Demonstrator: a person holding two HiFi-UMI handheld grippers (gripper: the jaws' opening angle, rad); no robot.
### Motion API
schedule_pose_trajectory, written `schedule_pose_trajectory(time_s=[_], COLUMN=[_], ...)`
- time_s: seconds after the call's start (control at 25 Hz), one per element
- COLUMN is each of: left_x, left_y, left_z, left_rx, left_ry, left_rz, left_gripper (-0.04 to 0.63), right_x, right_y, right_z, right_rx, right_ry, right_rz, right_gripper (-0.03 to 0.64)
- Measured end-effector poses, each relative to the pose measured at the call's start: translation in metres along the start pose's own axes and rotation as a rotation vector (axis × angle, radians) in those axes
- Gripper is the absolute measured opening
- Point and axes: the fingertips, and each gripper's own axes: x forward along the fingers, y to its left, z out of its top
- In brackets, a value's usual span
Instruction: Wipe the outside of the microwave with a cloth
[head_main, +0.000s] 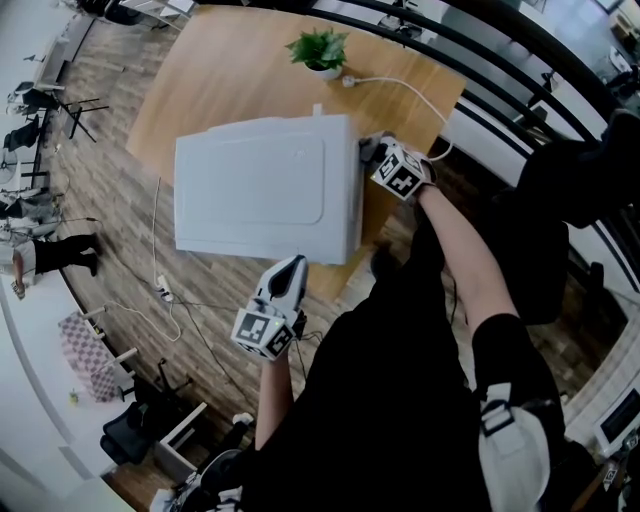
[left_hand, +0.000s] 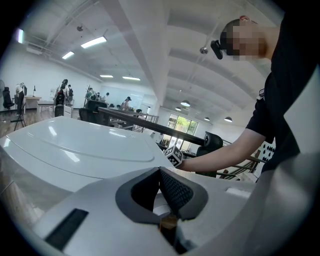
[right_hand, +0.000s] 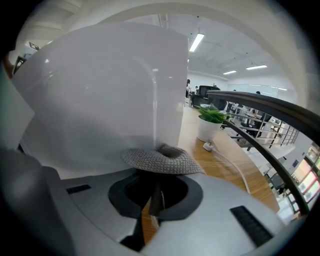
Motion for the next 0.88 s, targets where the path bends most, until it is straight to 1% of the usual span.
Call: schedule_pose_trajectory(time_s=[0.36,0.6,0.88], left_x=[0.002,0.005,0.008], left_y=[-0.005,-0.008,-0.010], left_z=[-0.005,-0.010,-0.012], left_rx=[-0.001,-0.006,-0.002], left_ry=[0.014,0.019,0.021], left_rz=[0.006,0.000,-0.011], left_gripper=[0.000,0.000,0.000], right_x=[0.014,0.021,0.023], right_y=[-0.007,-0.001,0.008], right_z=[-0.011,-0.018,-0.026], right_rx=[-0.047,-0.058,-0.096], right_ry=[0.046,0.066,0.096], right_rz=[-0.011,0.012,0.022], right_gripper=[0.015,0.016,0.017])
